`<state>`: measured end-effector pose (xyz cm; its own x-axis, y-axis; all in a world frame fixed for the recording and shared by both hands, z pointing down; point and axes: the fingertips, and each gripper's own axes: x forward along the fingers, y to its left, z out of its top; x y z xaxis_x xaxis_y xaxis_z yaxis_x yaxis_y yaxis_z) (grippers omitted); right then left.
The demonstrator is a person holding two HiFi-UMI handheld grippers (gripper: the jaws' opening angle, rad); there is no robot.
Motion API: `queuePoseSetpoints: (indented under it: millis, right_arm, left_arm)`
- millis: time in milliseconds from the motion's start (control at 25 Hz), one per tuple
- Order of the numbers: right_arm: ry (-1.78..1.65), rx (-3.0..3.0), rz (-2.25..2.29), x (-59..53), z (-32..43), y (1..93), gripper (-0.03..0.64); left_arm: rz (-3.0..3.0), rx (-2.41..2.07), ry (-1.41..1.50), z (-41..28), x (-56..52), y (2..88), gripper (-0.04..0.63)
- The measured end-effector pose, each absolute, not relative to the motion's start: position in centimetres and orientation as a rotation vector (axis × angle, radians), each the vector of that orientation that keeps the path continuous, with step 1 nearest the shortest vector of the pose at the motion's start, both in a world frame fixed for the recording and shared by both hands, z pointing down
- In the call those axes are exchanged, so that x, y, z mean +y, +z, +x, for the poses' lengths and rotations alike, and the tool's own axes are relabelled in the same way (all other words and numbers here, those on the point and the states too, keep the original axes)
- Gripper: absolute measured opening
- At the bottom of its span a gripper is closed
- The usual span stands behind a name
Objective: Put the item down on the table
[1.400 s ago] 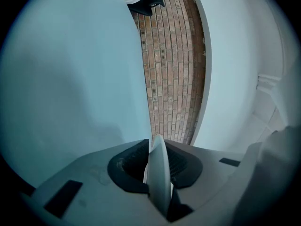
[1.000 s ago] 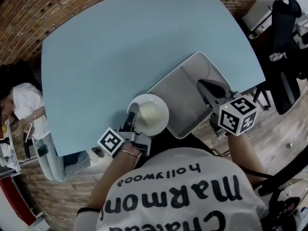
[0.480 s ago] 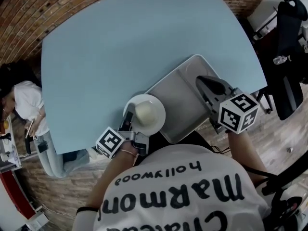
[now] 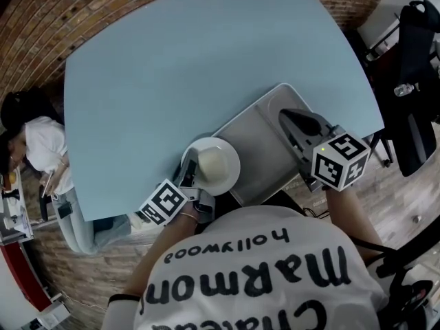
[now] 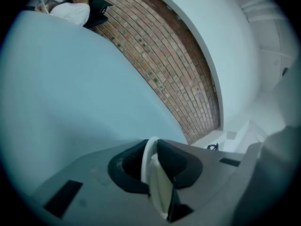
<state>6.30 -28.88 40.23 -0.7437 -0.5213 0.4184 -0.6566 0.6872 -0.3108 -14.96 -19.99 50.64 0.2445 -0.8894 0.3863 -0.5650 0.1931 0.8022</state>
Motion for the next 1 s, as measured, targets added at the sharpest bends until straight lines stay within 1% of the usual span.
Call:
queuePoseSetpoints:
  millis: [800, 1000]
  right_arm:
    - [0.623, -2.599, 0.978, -28.6, 6.7, 39.2, 0.011]
    - [0.614, -2.597, 0.982, -28.4, 6.6, 39.0, 0.011]
  left_arm:
    - [1.718, -1.497, -0.056, -14.6, -20.7, 50.3, 0.060]
    - [1.696, -1.514, 0.014, -14.5, -20.7, 50.4, 0.064]
